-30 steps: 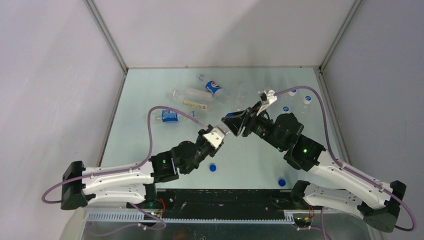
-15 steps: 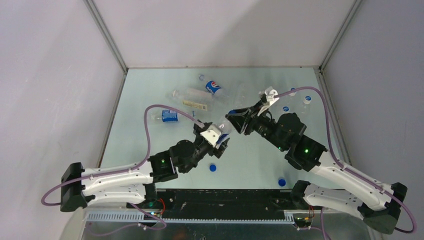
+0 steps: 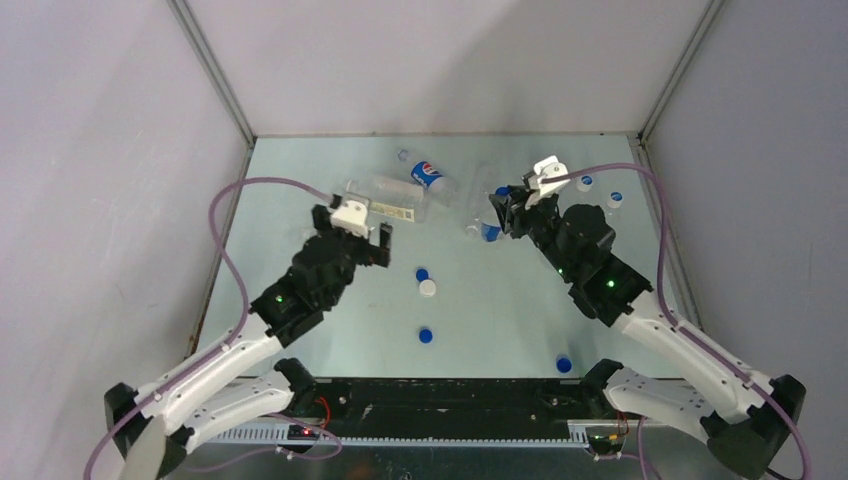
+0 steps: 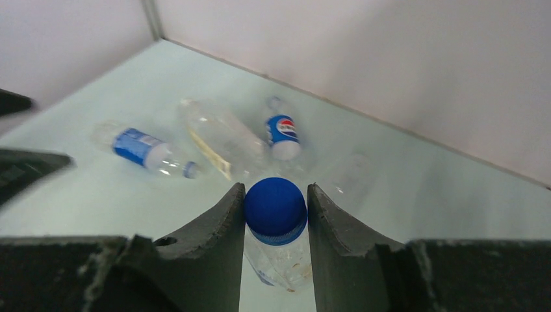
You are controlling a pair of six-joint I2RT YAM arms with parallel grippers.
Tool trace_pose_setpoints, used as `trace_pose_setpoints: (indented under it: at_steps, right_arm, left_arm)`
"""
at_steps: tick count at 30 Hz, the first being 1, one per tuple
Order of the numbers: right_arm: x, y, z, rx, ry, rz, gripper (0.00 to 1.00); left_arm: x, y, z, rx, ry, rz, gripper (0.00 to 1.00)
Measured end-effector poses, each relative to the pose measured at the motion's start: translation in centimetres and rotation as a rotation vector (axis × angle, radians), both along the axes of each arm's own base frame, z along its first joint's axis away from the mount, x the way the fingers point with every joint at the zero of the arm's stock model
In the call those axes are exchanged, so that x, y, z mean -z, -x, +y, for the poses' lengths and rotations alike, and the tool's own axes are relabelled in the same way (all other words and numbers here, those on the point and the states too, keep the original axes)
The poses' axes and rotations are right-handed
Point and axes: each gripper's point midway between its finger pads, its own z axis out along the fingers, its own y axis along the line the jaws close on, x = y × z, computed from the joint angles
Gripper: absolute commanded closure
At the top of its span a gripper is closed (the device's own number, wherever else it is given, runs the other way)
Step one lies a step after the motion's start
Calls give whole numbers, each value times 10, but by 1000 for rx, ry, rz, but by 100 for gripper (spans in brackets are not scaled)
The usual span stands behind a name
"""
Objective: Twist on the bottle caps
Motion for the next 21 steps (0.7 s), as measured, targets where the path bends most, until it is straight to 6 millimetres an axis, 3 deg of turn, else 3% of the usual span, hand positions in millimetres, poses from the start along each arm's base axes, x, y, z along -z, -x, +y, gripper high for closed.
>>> trace_pose_setpoints:
  at_steps: [3,6,13,21]
  right_arm:
    - [20,-20,-10,63,47,21,100]
    - [47,-37,-15,112,81,57,100]
    - [100,-65,-18,180,123,121,100]
    - [113,-76,-26,239,75,147,97]
  left_arm:
    - [-2,-15,40,-131,3,35,0]
    - [0,-19,65,-206,0,49,0]
    - [15,-14,74,-217,-26,66,0]
    - [21,-12,77,-204,-81,62,0]
